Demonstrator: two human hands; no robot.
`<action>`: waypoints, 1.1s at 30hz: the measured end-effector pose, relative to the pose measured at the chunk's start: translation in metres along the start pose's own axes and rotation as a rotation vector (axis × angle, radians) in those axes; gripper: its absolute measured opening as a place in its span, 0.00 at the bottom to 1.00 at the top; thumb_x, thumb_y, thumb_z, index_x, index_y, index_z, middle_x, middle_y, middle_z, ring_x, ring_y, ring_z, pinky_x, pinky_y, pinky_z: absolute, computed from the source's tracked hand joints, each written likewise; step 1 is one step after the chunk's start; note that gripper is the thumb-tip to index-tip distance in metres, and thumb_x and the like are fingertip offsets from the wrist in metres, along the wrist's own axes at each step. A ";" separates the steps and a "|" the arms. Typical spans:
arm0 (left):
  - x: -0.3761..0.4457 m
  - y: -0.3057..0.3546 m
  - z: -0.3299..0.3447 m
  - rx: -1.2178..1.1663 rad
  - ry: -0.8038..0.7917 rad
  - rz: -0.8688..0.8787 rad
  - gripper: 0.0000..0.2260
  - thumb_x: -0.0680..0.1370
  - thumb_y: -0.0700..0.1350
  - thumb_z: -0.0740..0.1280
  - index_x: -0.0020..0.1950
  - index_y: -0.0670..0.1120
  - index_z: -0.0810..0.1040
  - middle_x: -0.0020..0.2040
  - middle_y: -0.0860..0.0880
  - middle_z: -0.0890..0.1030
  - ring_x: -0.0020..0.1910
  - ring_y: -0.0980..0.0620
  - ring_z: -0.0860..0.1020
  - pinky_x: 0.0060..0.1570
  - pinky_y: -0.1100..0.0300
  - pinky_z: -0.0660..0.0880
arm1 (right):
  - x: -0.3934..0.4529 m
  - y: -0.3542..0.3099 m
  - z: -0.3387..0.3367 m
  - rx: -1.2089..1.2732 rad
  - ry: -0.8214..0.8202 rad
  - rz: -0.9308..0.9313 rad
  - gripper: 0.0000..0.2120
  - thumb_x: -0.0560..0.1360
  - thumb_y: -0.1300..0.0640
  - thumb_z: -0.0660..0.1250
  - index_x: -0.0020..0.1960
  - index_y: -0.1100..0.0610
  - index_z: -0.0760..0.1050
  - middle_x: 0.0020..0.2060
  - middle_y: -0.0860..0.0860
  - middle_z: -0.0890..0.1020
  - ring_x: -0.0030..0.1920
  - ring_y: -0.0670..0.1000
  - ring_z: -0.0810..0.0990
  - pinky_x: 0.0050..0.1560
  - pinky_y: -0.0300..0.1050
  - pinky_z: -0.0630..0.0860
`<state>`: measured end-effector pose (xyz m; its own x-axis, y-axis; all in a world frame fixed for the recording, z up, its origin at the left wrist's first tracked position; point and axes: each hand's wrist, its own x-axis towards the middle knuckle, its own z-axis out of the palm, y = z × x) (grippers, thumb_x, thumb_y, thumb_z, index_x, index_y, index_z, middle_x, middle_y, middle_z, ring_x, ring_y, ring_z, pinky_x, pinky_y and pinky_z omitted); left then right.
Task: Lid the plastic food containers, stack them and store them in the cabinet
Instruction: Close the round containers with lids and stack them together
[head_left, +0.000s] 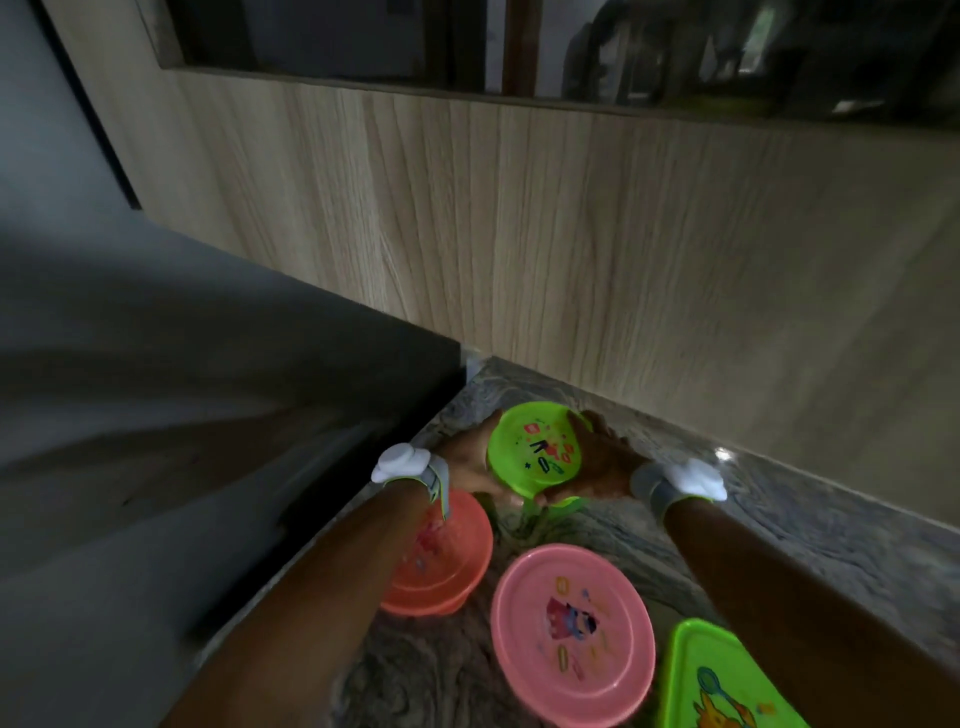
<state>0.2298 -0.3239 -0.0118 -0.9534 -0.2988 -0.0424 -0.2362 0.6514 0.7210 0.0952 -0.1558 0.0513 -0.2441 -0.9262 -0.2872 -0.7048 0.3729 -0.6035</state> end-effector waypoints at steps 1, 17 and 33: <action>-0.008 0.009 0.001 -0.007 -0.008 -0.034 0.50 0.63 0.54 0.80 0.76 0.35 0.62 0.73 0.37 0.70 0.73 0.38 0.69 0.72 0.47 0.67 | -0.003 0.002 0.002 -0.019 0.023 0.036 0.76 0.38 0.26 0.73 0.77 0.62 0.57 0.74 0.63 0.63 0.58 0.41 0.63 0.33 0.11 0.59; -0.137 0.058 0.056 0.082 0.145 -0.039 0.49 0.59 0.69 0.79 0.75 0.59 0.61 0.64 0.53 0.80 0.63 0.51 0.79 0.64 0.50 0.76 | -0.120 -0.002 0.051 -0.345 0.124 0.170 0.73 0.44 0.18 0.67 0.79 0.49 0.45 0.77 0.53 0.52 0.76 0.59 0.55 0.76 0.56 0.57; -0.180 0.065 0.078 0.119 0.047 -0.037 0.53 0.62 0.67 0.78 0.79 0.57 0.53 0.73 0.54 0.73 0.68 0.55 0.74 0.65 0.59 0.72 | -0.159 -0.006 0.080 -0.356 0.055 0.213 0.68 0.55 0.19 0.65 0.80 0.49 0.36 0.79 0.52 0.40 0.79 0.60 0.43 0.75 0.65 0.43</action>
<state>0.3709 -0.1735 -0.0112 -0.9345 -0.3544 -0.0333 -0.2943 0.7164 0.6325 0.1916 -0.0061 0.0410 -0.4380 -0.8355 -0.3319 -0.8186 0.5233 -0.2369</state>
